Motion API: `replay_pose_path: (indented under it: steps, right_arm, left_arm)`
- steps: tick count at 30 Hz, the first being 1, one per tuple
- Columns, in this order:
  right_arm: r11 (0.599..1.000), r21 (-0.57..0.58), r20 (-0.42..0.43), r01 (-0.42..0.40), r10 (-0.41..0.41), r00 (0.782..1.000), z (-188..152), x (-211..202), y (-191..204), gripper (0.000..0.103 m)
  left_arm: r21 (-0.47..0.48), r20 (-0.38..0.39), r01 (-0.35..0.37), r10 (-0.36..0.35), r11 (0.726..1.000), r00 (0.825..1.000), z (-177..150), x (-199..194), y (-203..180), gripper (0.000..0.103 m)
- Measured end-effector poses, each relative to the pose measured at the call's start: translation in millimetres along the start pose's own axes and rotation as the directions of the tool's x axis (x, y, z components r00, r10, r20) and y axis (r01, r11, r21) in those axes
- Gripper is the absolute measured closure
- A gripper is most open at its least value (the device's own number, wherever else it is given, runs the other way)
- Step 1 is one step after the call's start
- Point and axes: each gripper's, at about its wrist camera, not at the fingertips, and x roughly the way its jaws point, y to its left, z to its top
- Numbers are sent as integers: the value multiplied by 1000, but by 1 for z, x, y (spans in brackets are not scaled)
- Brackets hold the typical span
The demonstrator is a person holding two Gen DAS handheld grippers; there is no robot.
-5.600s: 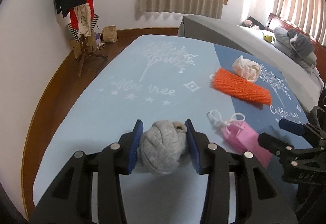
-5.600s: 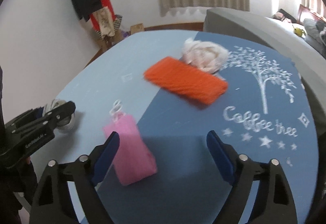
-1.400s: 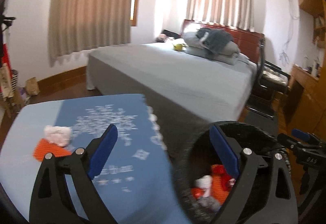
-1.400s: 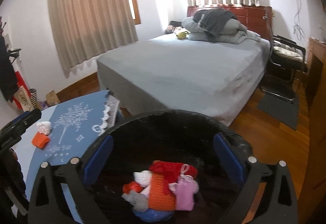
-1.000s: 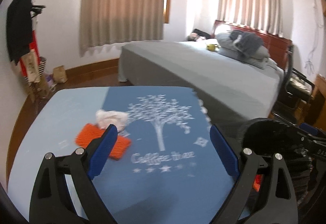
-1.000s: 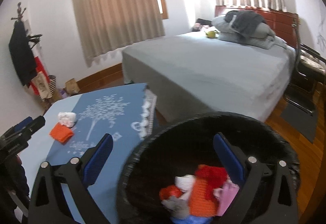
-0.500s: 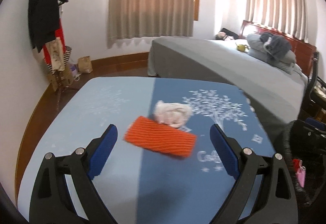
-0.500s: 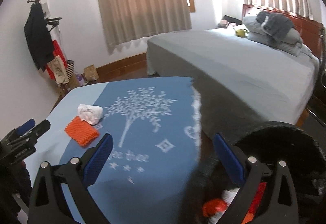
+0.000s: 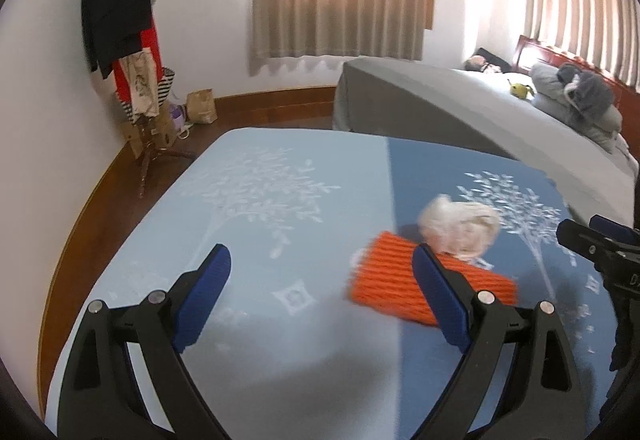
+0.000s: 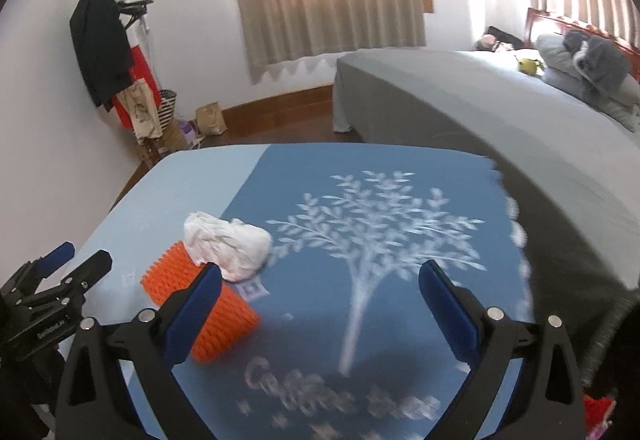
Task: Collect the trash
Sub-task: 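Grasp the white plastic bag with the right tool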
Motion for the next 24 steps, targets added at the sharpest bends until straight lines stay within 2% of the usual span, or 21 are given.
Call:
replay_pose_path:
  steps: [10,20,24]
  right_arm:
    - [999,-11,-37,-50,49,998,10,53,38,6]
    - [996,-43,-100,-72,67,993,10,81,60,7]
    - [994,-45,-124,-95,88,988,10,86,61,18]
  left_arm:
    - [-30,-35,-10,9,1000,999,9,34,30,14]
    - [-66,-35,-2,0,998,999,9,37,34,14]
    - [-72,-32,0,-2,997,999,9,36,35,14]
